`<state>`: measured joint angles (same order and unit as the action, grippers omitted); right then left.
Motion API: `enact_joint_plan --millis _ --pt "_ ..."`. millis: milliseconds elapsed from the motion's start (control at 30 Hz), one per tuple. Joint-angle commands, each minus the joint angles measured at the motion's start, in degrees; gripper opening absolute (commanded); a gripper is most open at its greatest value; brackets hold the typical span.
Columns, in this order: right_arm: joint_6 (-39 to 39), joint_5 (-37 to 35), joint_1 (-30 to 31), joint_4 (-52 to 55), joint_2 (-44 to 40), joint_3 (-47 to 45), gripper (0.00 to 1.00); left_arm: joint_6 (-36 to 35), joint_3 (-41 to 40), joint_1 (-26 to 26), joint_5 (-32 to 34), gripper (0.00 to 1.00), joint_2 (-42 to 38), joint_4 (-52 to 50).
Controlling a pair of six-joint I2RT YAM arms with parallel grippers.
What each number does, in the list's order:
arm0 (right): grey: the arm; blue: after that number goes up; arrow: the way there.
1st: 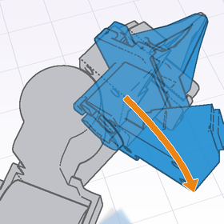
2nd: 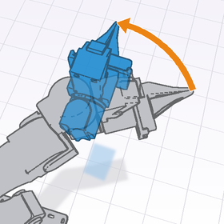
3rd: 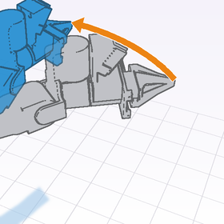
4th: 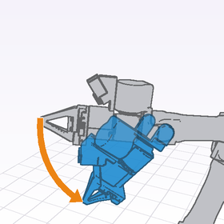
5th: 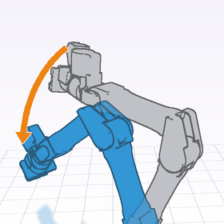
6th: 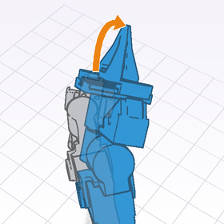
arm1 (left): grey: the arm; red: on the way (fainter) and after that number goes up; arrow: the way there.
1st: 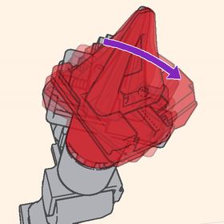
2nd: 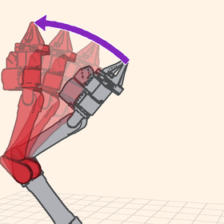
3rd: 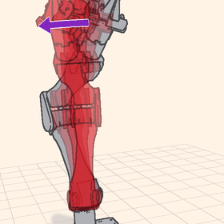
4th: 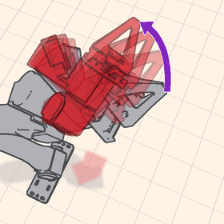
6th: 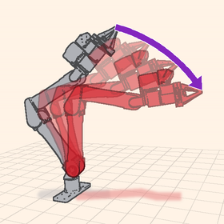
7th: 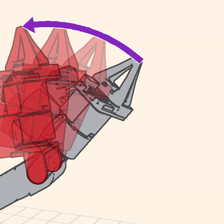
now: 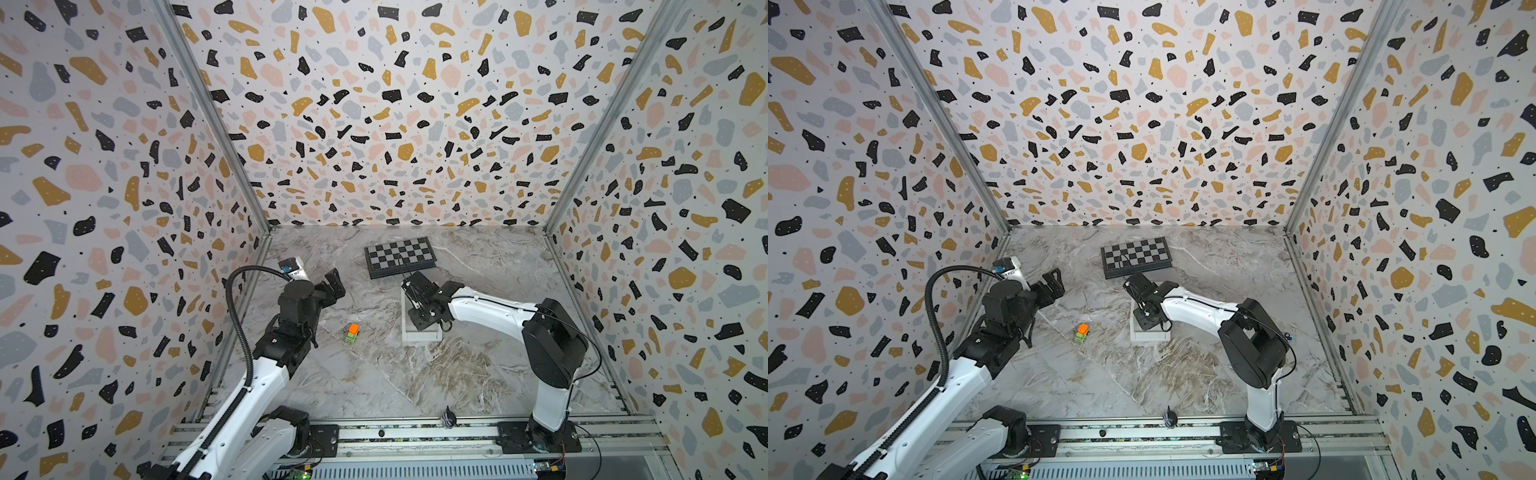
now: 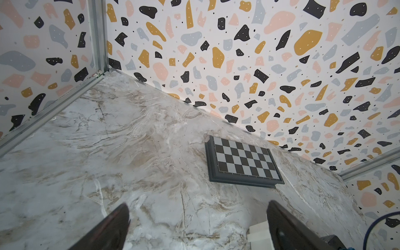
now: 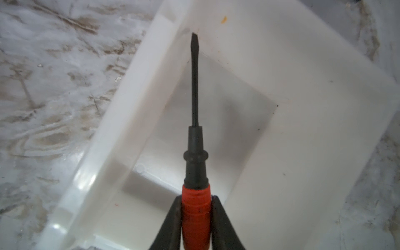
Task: Put the screwdriver in the bin
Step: Place the screwdriver into the bin.
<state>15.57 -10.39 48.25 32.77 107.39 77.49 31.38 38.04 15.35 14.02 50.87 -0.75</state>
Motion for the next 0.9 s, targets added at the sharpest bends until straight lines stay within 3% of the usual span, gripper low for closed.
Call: enact_joint_plan --millis 0,500,867 --pt "0.88 -1.03 0.18 2.55 0.01 2.48 0.25 0.00 -0.79 -0.50 0.04 1.00 -0.67 2.13" --pt "1.43 -1.44 0.18 4.20 0.30 4.15 0.29 -0.19 -1.79 -0.72 0.00 1.00 -0.83 2.98" --pt "4.18 3.84 -0.59 3.48 -5.00 6.24 0.32 -0.22 -1.66 -0.85 -0.13 1.00 -0.60 2.63"
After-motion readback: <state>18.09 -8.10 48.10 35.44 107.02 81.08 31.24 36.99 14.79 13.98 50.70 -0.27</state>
